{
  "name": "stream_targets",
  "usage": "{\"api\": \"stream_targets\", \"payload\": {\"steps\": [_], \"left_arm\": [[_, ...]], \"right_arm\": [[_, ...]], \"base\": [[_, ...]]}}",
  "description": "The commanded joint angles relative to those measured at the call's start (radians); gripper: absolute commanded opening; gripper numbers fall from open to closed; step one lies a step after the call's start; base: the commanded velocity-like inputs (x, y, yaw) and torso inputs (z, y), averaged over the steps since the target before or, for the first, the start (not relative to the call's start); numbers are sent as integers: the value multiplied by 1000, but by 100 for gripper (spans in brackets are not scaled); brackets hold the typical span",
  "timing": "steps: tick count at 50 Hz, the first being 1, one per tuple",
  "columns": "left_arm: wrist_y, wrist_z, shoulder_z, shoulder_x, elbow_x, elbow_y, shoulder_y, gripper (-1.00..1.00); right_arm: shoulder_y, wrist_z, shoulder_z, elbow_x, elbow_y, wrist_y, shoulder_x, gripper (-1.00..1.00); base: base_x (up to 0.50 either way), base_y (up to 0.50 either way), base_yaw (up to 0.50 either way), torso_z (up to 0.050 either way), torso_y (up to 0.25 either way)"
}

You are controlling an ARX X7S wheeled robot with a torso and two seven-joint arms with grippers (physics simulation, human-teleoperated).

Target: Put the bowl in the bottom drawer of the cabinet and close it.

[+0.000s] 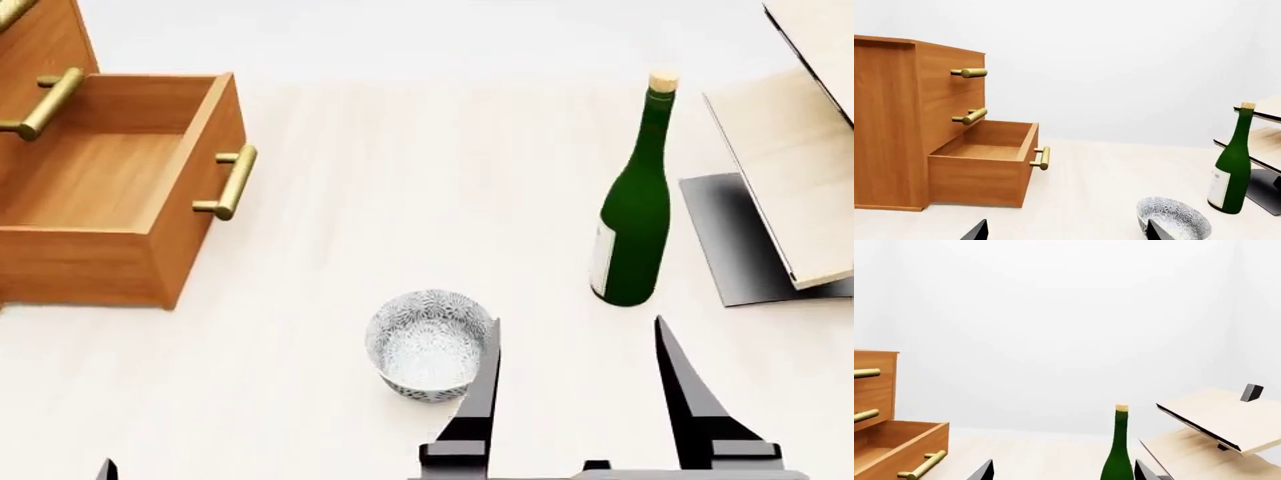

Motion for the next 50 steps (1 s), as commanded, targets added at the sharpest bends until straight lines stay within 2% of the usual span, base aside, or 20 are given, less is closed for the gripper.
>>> {"api": "stream_targets", "payload": {"steps": [1, 28, 34, 50], "left_arm": [[5, -10, 4, -9, -11, 2, 6, 100], [41, -23, 10, -29, -24, -22, 13, 100], [39, -28, 11, -33, -31, -22, 11, 100], [31, -44, 12, -44, -46, -12, 6, 100]], "right_arm": [[1, 10, 6, 17, -4, 8, 7, 100], [-11, 37, 12, 42, 10, -19, 18, 100], [-20, 49, 14, 36, 10, -24, 25, 100], [-14, 56, 2, 40, 10, -9, 39, 100]], "base": [[500, 0, 0, 0, 0], [500, 0, 0, 0, 1], [0, 0, 0, 0, 0], [0, 500, 0, 0, 0]]}}
